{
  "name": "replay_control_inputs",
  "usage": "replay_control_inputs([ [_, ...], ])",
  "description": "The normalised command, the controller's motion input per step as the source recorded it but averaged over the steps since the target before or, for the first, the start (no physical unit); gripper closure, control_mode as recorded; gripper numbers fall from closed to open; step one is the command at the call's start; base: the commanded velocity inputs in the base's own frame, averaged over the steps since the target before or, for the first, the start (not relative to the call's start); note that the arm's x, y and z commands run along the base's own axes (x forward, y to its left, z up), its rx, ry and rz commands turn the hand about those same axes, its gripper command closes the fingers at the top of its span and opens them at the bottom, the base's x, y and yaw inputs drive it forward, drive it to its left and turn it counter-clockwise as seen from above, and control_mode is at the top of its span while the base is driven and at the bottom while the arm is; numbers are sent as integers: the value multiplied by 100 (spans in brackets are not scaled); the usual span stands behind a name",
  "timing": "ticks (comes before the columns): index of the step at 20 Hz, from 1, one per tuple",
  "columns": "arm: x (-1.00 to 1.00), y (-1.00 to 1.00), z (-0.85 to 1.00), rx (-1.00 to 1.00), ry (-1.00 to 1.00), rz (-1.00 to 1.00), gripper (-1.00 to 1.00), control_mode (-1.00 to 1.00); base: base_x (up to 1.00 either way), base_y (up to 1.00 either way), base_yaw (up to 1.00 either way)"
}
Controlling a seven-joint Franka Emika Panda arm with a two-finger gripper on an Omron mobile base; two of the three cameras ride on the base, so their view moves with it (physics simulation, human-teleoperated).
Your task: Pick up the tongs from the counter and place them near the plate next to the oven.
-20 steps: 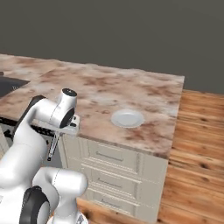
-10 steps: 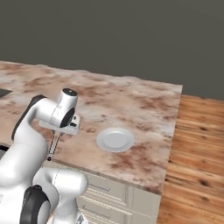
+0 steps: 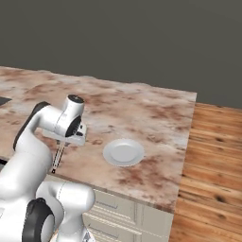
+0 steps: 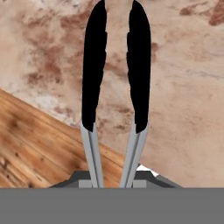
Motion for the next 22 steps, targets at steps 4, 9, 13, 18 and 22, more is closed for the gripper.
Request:
replay_control_inputs([
  [4,57,-19,-21,-3,10,-15,100,-100,0,0,0],
  [9,58,-28,-37,-15,6,-25,100,-100,0,0,0],
  [13,67,-22,-36,-14,5,-19,100,-100,0,0,0],
  [18,61,-30,-36,-5,6,-15,100,-100,0,0,0],
  [22,59,-24,-43,-3,7,-14,100,-100,0,0,0],
])
